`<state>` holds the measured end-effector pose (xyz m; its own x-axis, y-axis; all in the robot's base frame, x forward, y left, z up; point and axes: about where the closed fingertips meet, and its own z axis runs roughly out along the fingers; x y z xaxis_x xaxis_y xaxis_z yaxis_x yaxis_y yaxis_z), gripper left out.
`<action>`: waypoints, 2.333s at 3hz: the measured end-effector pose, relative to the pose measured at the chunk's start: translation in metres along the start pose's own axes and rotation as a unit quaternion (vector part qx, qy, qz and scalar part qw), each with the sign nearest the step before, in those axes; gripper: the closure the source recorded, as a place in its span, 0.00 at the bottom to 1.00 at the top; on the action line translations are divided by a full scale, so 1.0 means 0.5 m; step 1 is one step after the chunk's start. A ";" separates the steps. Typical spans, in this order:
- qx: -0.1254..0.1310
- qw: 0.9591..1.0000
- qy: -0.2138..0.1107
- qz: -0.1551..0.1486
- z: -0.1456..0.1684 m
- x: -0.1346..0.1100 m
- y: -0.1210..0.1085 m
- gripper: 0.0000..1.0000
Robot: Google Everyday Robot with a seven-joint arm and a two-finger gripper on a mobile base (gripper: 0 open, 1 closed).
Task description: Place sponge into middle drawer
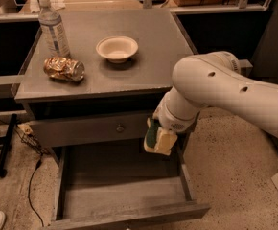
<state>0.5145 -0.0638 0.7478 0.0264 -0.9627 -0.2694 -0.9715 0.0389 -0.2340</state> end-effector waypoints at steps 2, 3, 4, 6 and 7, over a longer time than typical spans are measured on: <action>-0.034 0.998 -0.009 0.043 0.098 -0.006 0.040 1.00; -0.050 0.996 -0.021 0.069 0.177 -0.018 0.055 1.00; -0.062 0.994 -0.029 0.085 0.238 -0.024 0.061 1.00; -0.082 0.991 -0.037 0.101 0.289 -0.034 0.092 1.00; -0.092 0.986 -0.045 0.131 0.349 -0.038 0.121 1.00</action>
Offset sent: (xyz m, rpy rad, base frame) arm -0.0159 0.0273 -0.0903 0.0663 0.1741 -0.1216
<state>0.4963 0.0037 0.5759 -0.2184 -0.8977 -0.3827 -0.9738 0.2260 0.0255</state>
